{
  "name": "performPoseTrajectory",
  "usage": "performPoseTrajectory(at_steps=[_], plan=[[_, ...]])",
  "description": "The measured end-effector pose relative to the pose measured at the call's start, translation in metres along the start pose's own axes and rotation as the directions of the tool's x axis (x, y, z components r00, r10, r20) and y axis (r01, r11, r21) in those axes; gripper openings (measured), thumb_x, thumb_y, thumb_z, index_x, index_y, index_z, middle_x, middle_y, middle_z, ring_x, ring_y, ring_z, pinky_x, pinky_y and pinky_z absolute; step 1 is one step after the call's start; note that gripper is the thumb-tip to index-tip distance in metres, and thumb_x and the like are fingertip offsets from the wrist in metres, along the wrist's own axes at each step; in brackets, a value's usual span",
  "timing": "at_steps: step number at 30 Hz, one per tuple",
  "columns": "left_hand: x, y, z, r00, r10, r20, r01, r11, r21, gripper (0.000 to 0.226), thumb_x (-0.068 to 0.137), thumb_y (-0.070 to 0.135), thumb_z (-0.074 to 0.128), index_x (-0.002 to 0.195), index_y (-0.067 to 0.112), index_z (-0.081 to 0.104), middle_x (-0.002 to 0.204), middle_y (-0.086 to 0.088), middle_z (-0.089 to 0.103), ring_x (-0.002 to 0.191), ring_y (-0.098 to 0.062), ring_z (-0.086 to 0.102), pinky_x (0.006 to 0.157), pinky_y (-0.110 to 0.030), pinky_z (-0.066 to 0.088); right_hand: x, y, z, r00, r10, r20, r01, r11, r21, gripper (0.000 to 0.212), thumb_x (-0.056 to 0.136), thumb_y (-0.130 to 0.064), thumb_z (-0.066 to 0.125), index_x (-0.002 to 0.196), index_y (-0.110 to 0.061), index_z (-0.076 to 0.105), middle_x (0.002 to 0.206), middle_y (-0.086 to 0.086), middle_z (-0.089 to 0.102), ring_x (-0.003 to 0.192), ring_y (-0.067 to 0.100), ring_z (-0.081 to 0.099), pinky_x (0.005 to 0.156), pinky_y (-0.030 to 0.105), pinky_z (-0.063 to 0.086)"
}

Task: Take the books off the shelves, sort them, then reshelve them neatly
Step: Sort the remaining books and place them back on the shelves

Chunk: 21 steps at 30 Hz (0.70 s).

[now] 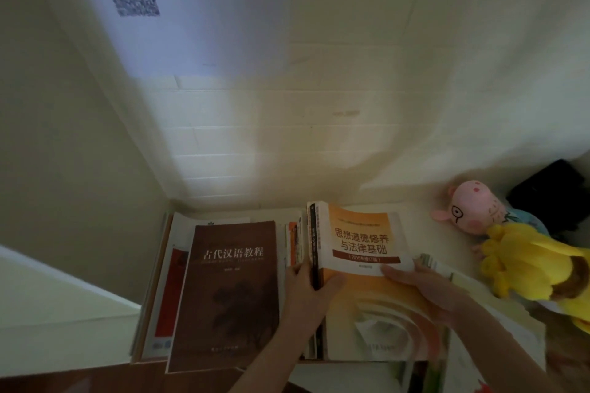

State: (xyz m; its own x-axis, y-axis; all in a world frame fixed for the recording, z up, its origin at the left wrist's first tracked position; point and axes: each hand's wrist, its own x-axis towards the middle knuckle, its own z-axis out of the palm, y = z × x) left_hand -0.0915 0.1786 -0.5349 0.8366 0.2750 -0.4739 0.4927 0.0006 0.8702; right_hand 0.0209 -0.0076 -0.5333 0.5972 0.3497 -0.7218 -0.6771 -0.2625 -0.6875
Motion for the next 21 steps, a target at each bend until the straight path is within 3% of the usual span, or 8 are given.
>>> performPoseTrajectory(at_steps=[3,7,8,10,12,16,19,21], plan=[[0.004,-0.006,-0.002,1.000,0.002,0.007,-0.002,1.000,0.012,0.039,0.085,0.042,0.065,0.114,0.042,0.038,0.123,0.007,0.026,0.120,-0.013,0.037,0.107,-0.037,0.039,0.001,0.000,-0.001,1.000,-0.001,0.003,0.001,1.000,-0.011,0.045,0.079,-0.018,0.071,0.122,-0.013,0.059,0.106,0.015,0.072,0.094,0.037,0.070,0.073,0.042,0.059],[0.004,-0.004,-0.007,0.999,0.007,0.033,-0.006,1.000,-0.021,0.039,0.088,0.042,0.060,0.124,0.037,0.046,0.122,0.008,0.030,0.116,-0.010,0.041,0.107,-0.030,0.038,0.003,0.003,-0.002,0.999,0.009,-0.031,-0.009,1.000,-0.010,0.047,0.076,-0.018,0.073,0.121,-0.013,0.060,0.107,0.017,0.071,0.095,0.040,0.069,0.084,0.050,0.055],[0.004,-0.002,-0.010,1.000,0.006,0.029,-0.004,0.999,-0.044,0.034,0.090,0.042,0.057,0.122,0.034,0.051,0.121,0.008,0.038,0.114,-0.008,0.047,0.103,-0.025,0.041,0.003,0.002,-0.002,0.999,0.011,-0.037,-0.011,1.000,-0.010,0.048,0.075,-0.018,0.074,0.121,-0.012,0.060,0.107,0.018,0.071,0.096,0.040,0.068,0.087,0.052,0.054],[0.003,0.004,-0.016,1.000,0.000,0.015,0.002,0.990,-0.138,0.022,0.095,0.042,0.047,0.103,0.028,0.062,0.105,0.008,0.060,0.093,0.003,0.060,0.078,-0.007,0.047,0.003,0.001,-0.004,0.999,0.014,-0.050,-0.015,1.000,-0.013,0.050,0.073,-0.019,0.075,0.121,-0.011,0.061,0.107,0.019,0.071,0.096,0.041,0.068,0.088,0.053,0.053],[0.003,0.004,-0.020,1.000,0.016,-0.022,-0.019,0.987,-0.161,0.029,0.095,0.041,0.042,0.095,0.024,0.066,0.092,0.005,0.069,0.081,0.001,0.065,0.063,-0.005,0.044,0.002,0.000,-0.004,0.999,0.008,-0.035,-0.008,1.000,0.010,0.048,0.074,-0.017,0.072,0.120,-0.010,0.061,0.106,0.019,0.071,0.094,0.041,0.069,0.081,0.050,0.056],[0.002,0.005,-0.017,0.994,0.089,-0.061,-0.103,0.951,-0.293,0.018,0.094,0.025,0.053,0.101,0.037,0.064,0.091,0.015,0.072,0.090,0.001,0.066,0.078,-0.014,0.051,0.003,0.003,-0.007,1.000,0.002,-0.011,-0.001,0.998,0.058,0.049,0.075,-0.016,0.072,0.122,-0.009,0.059,0.108,0.019,0.070,0.095,0.041,0.068,0.077,0.048,0.057],[0.005,0.006,-0.015,1.000,0.011,0.003,-0.008,0.889,-0.458,0.021,0.088,0.026,0.060,0.105,0.037,0.063,0.102,0.006,0.072,0.095,-0.010,0.068,0.082,-0.025,0.054,0.006,0.005,-0.007,1.000,0.005,0.009,-0.006,0.998,0.068,0.074,0.055,-0.025,0.093,0.120,-0.009,0.060,0.109,0.021,0.070,0.095,0.042,0.068,0.074,0.047,0.058],[0.005,0.004,-0.015,0.998,-0.042,0.052,0.064,0.822,-0.566,0.030,0.082,0.028,0.064,0.112,0.031,0.063,0.103,-0.002,0.072,0.094,-0.018,0.069,0.081,-0.031,0.056,0.005,0.005,-0.006,1.000,0.015,0.014,-0.016,0.998,0.068,0.079,0.050,-0.026,0.095,0.119,-0.010,0.061,0.108,0.020,0.070,0.093,0.041,0.069,0.069,0.045,0.059]])
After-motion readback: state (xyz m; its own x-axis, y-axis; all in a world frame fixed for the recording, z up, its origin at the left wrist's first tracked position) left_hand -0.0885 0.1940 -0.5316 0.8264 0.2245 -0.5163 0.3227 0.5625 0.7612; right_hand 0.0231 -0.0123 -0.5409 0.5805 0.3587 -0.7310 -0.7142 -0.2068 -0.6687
